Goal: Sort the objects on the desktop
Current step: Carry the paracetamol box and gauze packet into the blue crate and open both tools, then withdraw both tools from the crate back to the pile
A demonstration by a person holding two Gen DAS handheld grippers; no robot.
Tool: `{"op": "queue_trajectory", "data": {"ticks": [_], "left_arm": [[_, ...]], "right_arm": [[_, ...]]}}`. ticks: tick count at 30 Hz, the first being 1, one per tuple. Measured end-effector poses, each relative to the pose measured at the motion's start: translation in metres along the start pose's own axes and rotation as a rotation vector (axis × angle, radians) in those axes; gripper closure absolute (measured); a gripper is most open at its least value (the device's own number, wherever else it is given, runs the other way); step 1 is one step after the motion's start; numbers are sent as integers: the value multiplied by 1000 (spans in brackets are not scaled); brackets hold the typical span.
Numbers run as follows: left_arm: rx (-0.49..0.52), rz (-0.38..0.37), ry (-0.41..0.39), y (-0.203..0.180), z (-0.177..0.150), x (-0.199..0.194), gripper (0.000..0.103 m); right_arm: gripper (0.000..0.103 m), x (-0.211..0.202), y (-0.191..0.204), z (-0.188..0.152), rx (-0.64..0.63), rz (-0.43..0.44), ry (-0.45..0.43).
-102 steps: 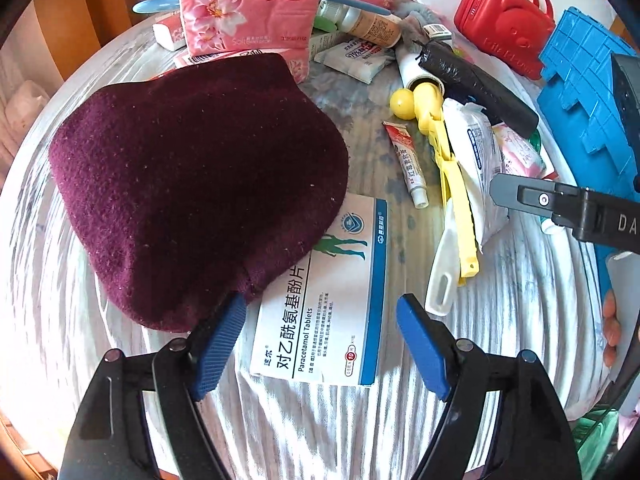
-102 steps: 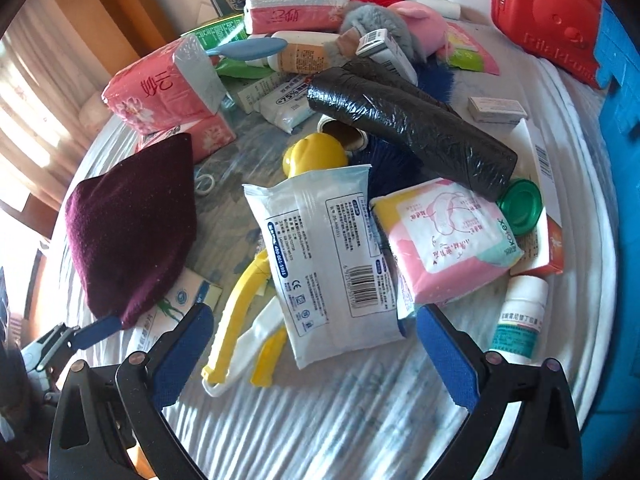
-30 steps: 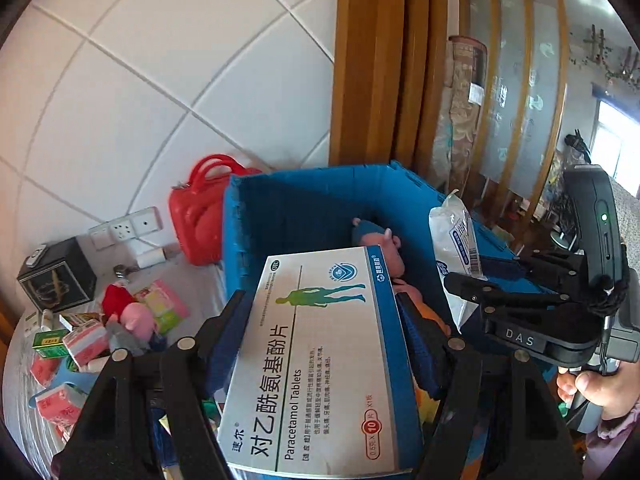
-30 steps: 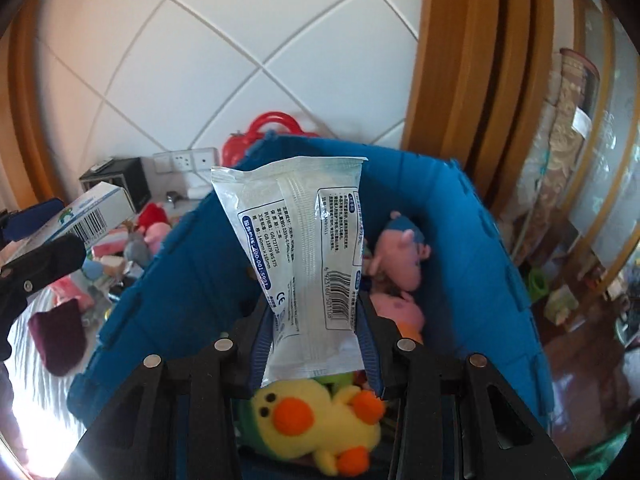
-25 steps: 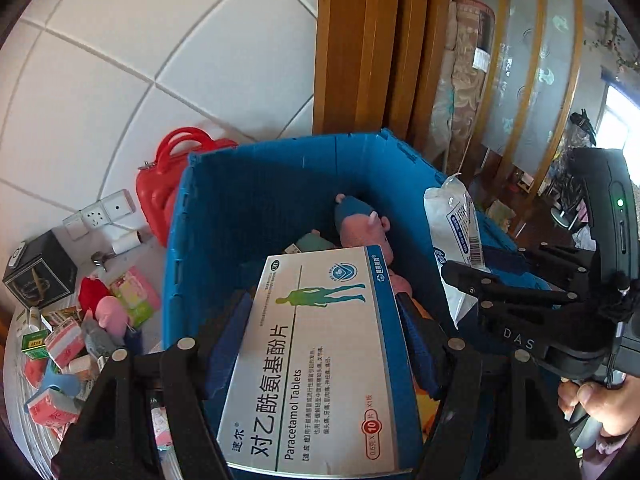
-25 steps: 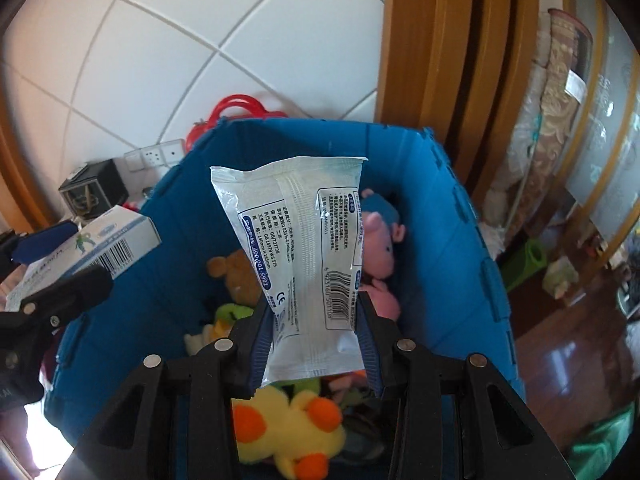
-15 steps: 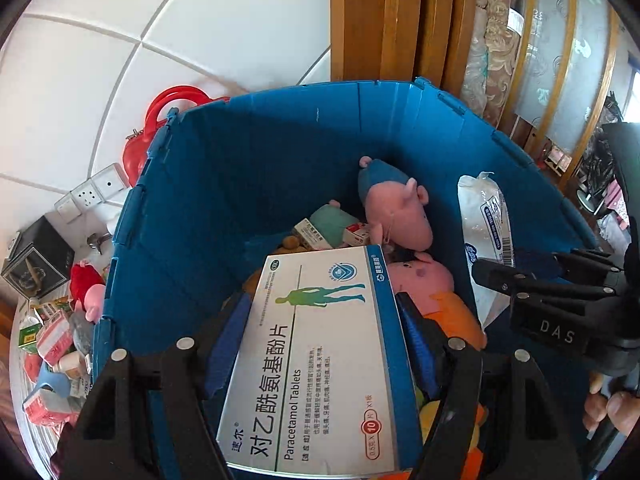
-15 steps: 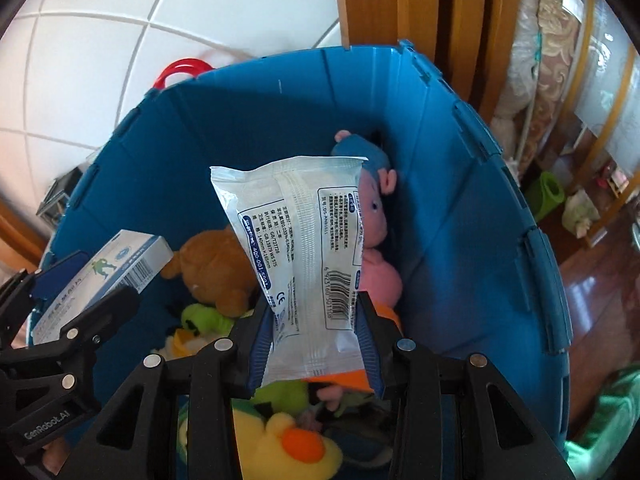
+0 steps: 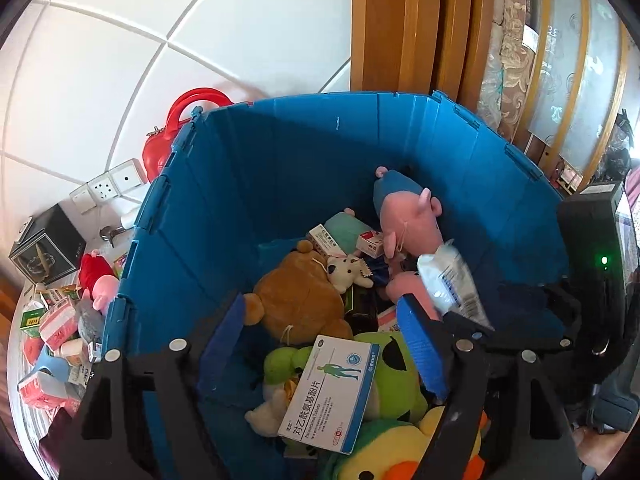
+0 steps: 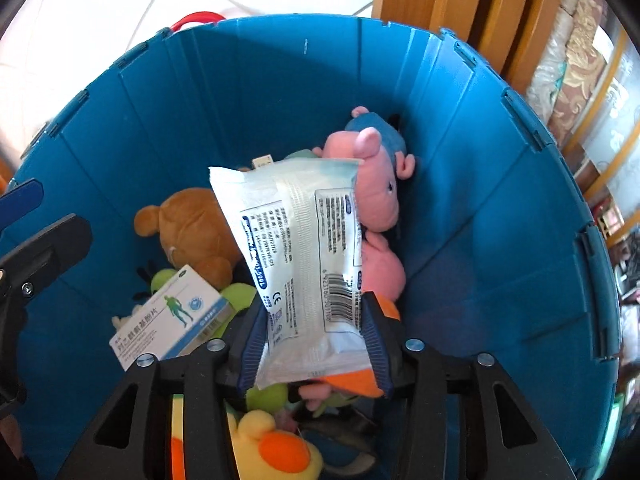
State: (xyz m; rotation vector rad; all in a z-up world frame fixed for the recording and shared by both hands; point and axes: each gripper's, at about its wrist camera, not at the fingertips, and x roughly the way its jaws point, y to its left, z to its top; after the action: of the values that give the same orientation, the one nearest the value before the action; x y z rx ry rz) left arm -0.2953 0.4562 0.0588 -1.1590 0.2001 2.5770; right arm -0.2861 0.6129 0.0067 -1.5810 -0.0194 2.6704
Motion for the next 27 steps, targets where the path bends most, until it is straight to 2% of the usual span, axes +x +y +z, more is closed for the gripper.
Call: {"op": "queue_trajectory", "data": {"ticks": [1,2,5,10,14,18,22,27], "left_arm": [[-4,0,-2,1,0,0,26],[-9,1,-6,2,0,-1,26],[-26,-1,-14,4,1,-2,26],[-57,-3,-14,10,0,-3,26],[-53,17,-44,14,2,-17,26],[-77,-3,-72,29,4,-55,26],[-92,13,-119,53,-4,-101,26],[-168,2,-265,106,-39,-157,26]], "right_arm": [[22,0,-1,1,4,3,-1],[0,-1,-2,3,10,8,-4],[0,-4,-4,6,18,18,-19],[0,4,-3,8,15,23,20],[0,4,-1,7,10,24,24],[0,-4,-3,8,19,96,0],[0,-32,3,5,37,148,-48],[0,-88,38,-7,-6,195,-165]]}}
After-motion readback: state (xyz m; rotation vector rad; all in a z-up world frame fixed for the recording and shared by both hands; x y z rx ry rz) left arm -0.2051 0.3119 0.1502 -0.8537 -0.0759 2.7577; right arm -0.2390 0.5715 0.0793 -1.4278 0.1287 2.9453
